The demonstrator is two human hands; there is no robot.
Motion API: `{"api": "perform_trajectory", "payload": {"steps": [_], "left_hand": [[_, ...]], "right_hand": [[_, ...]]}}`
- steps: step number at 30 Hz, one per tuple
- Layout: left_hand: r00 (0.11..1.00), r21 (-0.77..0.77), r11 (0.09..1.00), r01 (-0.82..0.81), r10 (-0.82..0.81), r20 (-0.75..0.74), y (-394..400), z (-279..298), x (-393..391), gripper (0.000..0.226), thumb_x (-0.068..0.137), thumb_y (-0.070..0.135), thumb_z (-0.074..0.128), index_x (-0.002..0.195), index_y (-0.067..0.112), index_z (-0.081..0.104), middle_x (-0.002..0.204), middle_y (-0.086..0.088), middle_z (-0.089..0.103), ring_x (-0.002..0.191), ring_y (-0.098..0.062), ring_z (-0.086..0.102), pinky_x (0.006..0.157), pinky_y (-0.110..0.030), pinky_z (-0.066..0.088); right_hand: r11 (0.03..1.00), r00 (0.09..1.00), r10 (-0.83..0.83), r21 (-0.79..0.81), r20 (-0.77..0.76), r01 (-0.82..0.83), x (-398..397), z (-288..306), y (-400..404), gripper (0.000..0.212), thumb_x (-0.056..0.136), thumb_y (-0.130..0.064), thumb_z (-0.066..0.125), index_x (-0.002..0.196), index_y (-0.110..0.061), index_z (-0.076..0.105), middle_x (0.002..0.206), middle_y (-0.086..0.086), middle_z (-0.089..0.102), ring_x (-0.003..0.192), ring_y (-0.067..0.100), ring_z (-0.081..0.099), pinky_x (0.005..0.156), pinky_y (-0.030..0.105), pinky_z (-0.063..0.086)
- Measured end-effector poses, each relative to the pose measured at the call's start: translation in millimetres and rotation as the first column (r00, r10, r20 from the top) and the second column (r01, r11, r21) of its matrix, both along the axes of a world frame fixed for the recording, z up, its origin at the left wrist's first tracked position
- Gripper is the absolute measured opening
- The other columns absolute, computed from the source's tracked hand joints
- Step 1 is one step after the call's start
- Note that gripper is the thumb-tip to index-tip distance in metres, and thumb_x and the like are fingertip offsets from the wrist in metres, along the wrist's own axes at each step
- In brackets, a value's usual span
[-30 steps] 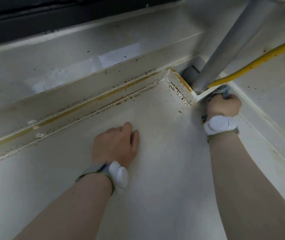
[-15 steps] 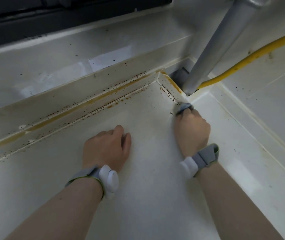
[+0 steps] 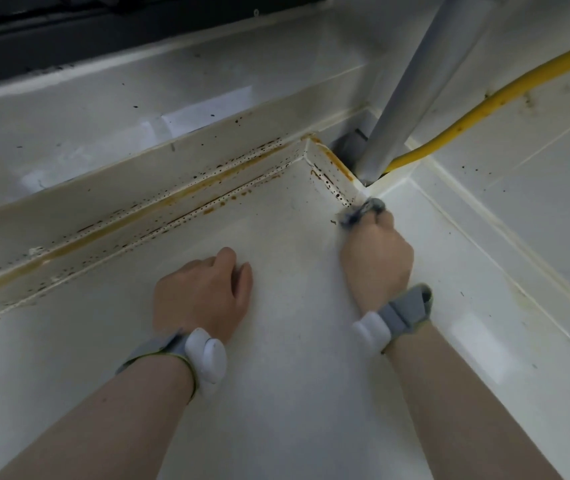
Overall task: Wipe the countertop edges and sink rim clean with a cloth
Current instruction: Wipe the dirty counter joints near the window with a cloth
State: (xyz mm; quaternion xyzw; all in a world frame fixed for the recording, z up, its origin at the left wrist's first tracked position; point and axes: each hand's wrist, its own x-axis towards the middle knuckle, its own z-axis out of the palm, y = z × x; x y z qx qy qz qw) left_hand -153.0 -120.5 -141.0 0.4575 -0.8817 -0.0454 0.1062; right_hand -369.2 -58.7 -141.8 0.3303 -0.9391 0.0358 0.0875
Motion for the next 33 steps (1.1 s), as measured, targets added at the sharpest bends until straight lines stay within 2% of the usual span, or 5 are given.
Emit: {"api": "perform_trajectory", "payload": {"steps": [3,14,21,27,33], "left_hand": [[1.000,0.009,1.000,-0.002,0.002,-0.010,0.1,-0.5,0.4,0.031,0.094,0.046,0.044,0.071,0.024,0.040,0.050,0.008,0.040,0.045,-0.017,0.039,0.046,-0.022,0.032],[1.000,-0.008,1.000,-0.004,0.004,-0.003,-1.6,0.5,1.2,0.031,0.094,0.046,0.040,0.072,0.024,0.040,0.050,0.009,0.035,0.046,-0.016,0.035,0.046,-0.023,0.028],[1.000,-0.026,1.000,0.000,0.000,-0.013,-1.4,-2.6,2.0,0.031,0.093,0.045,0.045,0.071,0.024,0.041,0.049,0.010,0.029,0.044,-0.017,0.033,0.044,-0.022,0.023],[1.000,-0.033,0.999,0.000,-0.001,-0.019,-2.0,-3.6,0.5,0.031,0.093,0.045,0.045,0.072,0.023,0.041,0.050,0.010,0.033,0.045,-0.018,0.034,0.046,-0.022,0.022],[1.000,-0.033,0.999,-0.001,0.000,-0.027,-2.0,-4.0,2.6,0.031,0.094,0.046,0.042,0.072,0.023,0.038,0.050,0.009,0.027,0.046,-0.018,0.033,0.046,-0.023,0.018]], "right_hand": [[0.988,0.987,0.130,0.100,-0.091,-0.121,-4.2,-2.6,19.2,0.025,0.090,-0.019,0.047,0.110,-0.012,0.061,0.095,0.009,0.060,0.075,0.030,0.059,0.050,0.030,0.030],[0.974,0.966,-0.218,-0.023,0.138,0.223,-65.0,14.0,-21.1,0.029,0.089,-0.024,0.042,0.108,-0.010,0.059,0.107,0.014,0.052,0.086,0.036,0.059,0.064,0.034,0.037],[0.981,0.979,0.190,0.063,-0.079,-0.185,18.9,8.9,26.9,0.021,0.091,-0.024,0.048,0.102,-0.016,0.064,0.087,0.009,0.048,0.081,0.030,0.046,0.063,0.037,0.036],[0.981,0.990,0.040,0.196,-0.139,-0.012,24.2,23.6,-15.1,0.025,0.086,-0.005,0.038,0.081,-0.011,0.061,0.074,0.006,0.060,0.067,0.026,0.060,0.057,0.030,0.029],[0.985,0.996,0.026,0.166,0.087,-0.040,33.3,21.0,-81.8,0.031,0.095,-0.008,0.037,0.117,-0.003,0.057,0.114,0.013,0.058,0.102,0.033,0.060,0.080,0.038,0.047]]}}
